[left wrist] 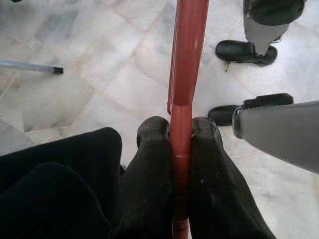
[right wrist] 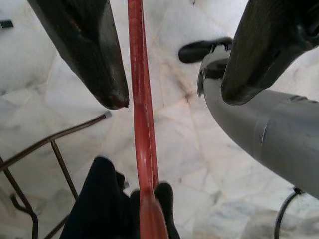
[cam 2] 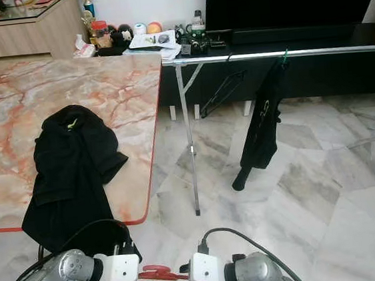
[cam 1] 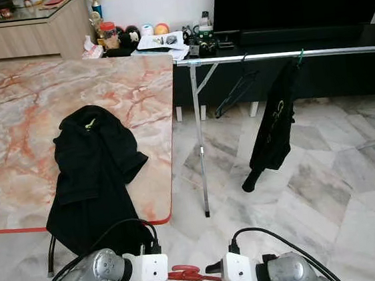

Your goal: Hang hanger

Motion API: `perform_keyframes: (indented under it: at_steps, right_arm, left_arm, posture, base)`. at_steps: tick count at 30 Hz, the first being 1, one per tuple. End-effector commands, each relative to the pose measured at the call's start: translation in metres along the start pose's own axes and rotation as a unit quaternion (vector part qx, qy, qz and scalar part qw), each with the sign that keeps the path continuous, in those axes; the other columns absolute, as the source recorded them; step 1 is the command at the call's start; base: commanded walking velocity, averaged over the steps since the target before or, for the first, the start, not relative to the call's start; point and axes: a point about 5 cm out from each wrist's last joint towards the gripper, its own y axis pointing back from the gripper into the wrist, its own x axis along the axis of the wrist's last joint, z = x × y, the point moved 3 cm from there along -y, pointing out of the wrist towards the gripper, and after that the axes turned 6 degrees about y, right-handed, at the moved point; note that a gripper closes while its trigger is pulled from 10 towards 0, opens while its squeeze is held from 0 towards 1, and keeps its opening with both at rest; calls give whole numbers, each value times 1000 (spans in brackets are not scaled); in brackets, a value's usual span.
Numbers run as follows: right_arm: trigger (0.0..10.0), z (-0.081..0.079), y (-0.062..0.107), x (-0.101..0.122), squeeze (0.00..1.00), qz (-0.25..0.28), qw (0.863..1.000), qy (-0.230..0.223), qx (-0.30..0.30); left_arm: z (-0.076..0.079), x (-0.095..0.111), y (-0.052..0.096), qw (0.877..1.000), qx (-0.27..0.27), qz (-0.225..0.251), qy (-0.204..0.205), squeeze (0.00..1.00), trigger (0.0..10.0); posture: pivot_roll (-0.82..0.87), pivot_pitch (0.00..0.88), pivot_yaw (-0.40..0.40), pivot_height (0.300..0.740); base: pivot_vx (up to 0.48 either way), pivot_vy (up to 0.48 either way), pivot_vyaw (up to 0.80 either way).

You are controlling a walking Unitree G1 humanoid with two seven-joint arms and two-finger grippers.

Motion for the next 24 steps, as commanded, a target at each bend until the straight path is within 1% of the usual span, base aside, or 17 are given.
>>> perform_keyframes:
  at_steps: [1, 3, 10, 20, 24]
  right_arm:
    - [10000, -1, -1, -3, 0, -16, 1000, 8, 1]
    - [10000, -2, 0, -7, 0, -27, 1000, 13, -2]
    - [10000, -1, 0, -12, 0, -37, 999, 7, -33]
    - [10000, 1, 0, -13, 0, -33, 998, -8, -54]
    - [10000, 5, -1, -12, 0, -32, 997, -3, -76]
  left_arm:
    - [-5, 4, 3, 1000, 4, 8, 1, 0, 10000]
    - [-7, 10, 4, 1000, 1, 15, -2, 0, 10000]
    - [-7, 16, 3, 1000, -3, 23, -4, 0, 10000]
    - [-6, 20, 2, 1000, -6, 28, -3, 0, 10000]
    - [-5, 21, 2, 999, -6, 32, -1, 0, 10000]
  posture:
    - [136, 50, -3, 740]
    - [141, 48, -6, 740]
    - [143, 48, -7, 740]
    - [150, 48, -12, 740]
    - [153, 48, -15, 740]
  base:
    - [0, 0, 0]
    - [0, 0, 0]
    - [0, 0, 0]
    - [0, 0, 0]
    - [0, 0, 0]
